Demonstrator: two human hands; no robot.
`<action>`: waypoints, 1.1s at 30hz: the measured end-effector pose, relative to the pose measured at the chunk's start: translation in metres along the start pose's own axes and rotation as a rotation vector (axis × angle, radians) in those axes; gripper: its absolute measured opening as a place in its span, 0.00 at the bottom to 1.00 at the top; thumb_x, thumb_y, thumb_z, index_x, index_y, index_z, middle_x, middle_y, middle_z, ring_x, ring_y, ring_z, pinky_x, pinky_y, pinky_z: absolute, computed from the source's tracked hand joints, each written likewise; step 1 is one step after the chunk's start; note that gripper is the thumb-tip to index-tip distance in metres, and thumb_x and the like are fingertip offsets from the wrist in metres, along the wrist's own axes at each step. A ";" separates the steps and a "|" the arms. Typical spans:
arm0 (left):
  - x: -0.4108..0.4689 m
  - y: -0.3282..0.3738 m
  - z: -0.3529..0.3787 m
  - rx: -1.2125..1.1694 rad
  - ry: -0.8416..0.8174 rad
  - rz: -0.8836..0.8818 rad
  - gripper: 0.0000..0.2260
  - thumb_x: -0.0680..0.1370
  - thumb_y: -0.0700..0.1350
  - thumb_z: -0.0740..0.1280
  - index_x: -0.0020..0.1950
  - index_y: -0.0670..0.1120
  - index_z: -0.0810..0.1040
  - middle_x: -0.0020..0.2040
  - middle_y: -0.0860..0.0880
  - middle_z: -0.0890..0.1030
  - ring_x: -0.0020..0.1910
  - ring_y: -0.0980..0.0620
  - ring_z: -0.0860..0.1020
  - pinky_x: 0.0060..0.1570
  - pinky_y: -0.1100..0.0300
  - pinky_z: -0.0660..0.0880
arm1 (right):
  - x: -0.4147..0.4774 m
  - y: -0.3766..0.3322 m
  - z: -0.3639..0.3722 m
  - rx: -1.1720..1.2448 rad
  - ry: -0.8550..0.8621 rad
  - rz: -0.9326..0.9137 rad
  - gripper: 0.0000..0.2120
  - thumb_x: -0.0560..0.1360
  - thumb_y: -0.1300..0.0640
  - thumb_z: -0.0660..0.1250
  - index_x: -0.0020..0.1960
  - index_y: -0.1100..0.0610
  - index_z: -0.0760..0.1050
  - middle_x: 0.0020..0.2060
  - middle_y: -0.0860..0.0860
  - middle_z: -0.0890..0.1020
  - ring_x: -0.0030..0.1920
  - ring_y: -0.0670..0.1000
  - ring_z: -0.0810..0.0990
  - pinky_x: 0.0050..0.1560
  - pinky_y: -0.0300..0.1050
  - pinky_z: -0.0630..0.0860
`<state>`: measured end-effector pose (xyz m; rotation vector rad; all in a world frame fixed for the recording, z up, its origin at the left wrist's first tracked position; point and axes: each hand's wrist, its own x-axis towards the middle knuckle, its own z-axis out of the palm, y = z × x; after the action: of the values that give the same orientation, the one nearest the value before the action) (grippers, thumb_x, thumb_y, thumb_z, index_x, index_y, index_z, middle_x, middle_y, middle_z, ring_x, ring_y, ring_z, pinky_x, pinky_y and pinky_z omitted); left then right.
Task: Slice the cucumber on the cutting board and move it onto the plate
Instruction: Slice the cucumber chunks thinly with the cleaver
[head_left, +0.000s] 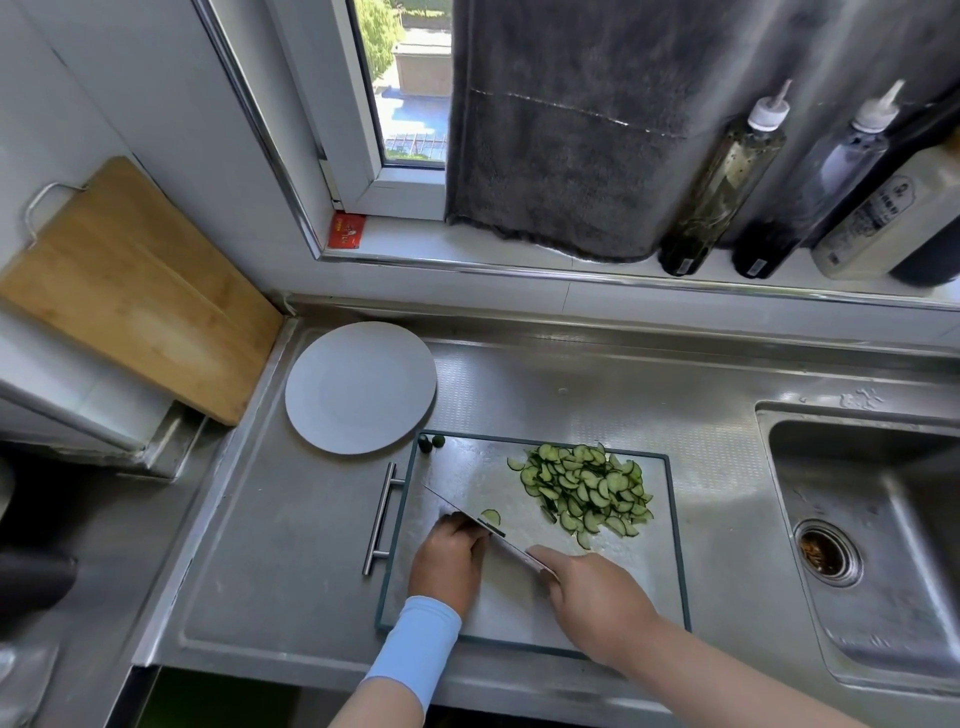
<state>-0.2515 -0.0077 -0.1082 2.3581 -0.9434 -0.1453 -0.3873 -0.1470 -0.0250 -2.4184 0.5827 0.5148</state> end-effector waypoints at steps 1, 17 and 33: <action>0.000 0.000 0.000 0.000 0.003 -0.004 0.12 0.63 0.36 0.79 0.40 0.50 0.85 0.41 0.50 0.82 0.40 0.49 0.80 0.36 0.65 0.76 | 0.001 -0.001 0.000 0.002 -0.001 0.003 0.21 0.81 0.57 0.54 0.70 0.42 0.69 0.45 0.52 0.83 0.44 0.55 0.78 0.42 0.49 0.73; -0.004 -0.007 0.009 -0.029 -0.007 -0.063 0.10 0.65 0.37 0.79 0.41 0.49 0.84 0.38 0.50 0.80 0.37 0.50 0.79 0.33 0.63 0.76 | 0.024 -0.015 0.006 0.018 -0.009 0.022 0.21 0.80 0.56 0.53 0.70 0.44 0.71 0.49 0.54 0.84 0.48 0.59 0.80 0.44 0.49 0.76; -0.004 -0.005 0.006 -0.008 0.017 -0.047 0.10 0.65 0.37 0.78 0.39 0.50 0.83 0.40 0.52 0.81 0.41 0.53 0.79 0.38 0.66 0.73 | -0.001 -0.003 0.002 0.060 -0.019 0.034 0.19 0.81 0.58 0.54 0.66 0.44 0.73 0.44 0.52 0.84 0.44 0.56 0.79 0.46 0.49 0.77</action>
<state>-0.2531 -0.0052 -0.1162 2.3709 -0.8783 -0.1467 -0.3874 -0.1433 -0.0244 -2.3484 0.6235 0.5261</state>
